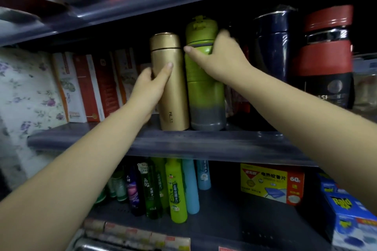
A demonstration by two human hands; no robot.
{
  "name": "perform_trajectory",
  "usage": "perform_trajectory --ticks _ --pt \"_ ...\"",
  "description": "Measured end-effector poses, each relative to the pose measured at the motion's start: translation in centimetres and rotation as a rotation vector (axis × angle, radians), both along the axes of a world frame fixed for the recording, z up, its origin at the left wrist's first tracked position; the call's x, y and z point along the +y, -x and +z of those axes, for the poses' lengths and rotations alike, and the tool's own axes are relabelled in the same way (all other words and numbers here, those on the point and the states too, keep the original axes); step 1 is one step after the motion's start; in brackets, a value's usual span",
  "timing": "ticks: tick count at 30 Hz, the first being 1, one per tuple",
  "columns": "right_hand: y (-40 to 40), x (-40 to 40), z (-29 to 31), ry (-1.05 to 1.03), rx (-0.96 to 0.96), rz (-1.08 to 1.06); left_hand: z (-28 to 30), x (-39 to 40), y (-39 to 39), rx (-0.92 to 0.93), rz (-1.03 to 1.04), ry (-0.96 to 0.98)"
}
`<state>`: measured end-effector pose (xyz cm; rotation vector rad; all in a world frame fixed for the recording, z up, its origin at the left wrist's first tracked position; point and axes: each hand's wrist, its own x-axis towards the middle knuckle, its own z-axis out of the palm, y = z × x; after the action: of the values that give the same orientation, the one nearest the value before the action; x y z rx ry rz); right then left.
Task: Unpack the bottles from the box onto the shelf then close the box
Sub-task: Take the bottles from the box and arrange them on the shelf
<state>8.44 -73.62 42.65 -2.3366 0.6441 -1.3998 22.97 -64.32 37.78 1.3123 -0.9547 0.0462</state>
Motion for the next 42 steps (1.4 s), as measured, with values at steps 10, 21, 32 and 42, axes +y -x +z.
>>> perform_trajectory --ticks 10,21,32,42 --pt "0.2 8.9 -8.9 0.095 -0.389 0.55 -12.2 13.3 1.8 -0.213 0.412 -0.061" --pt "-4.4 27.9 -29.9 -0.683 0.163 1.327 -35.9 34.5 9.8 0.245 0.831 -0.415" --pt "-2.8 38.4 -54.8 -0.898 0.637 1.413 -57.2 41.0 20.3 0.795 1.103 -0.672" --pt "-1.8 39.2 -78.7 -0.92 1.008 1.299 -79.8 38.4 24.9 1.19 1.118 -0.599"
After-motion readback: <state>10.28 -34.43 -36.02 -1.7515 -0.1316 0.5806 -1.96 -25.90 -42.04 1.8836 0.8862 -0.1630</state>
